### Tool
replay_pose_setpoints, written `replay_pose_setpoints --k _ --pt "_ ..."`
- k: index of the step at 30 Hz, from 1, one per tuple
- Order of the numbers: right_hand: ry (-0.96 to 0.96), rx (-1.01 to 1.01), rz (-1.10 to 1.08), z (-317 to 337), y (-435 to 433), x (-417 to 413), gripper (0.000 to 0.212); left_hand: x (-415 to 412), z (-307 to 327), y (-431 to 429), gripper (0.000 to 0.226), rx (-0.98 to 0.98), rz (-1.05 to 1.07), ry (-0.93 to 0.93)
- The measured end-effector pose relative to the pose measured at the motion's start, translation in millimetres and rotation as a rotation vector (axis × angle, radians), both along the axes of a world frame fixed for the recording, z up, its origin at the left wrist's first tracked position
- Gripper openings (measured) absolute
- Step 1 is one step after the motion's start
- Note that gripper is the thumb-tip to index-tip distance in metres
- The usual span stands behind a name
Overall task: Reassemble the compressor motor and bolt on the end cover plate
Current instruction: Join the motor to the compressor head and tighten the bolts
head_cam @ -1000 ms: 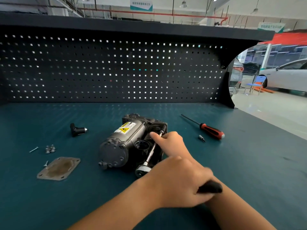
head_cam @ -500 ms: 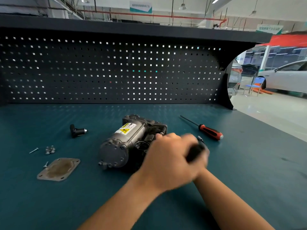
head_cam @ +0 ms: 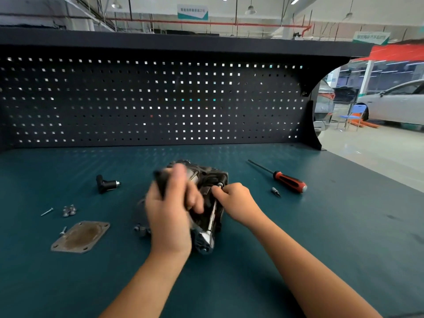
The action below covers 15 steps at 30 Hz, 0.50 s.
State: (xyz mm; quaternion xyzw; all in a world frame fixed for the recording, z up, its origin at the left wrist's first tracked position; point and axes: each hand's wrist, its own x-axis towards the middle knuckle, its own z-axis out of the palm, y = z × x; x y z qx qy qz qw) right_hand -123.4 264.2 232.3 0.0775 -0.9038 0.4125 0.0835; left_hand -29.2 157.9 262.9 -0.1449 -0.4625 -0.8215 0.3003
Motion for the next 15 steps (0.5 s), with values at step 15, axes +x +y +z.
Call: replay_pose_setpoints --k 15 --pt "0.017 -0.059 0.016 1 -2 5 0.052 12 -49 -33 0.010 -0.542 0.223 -0.389"
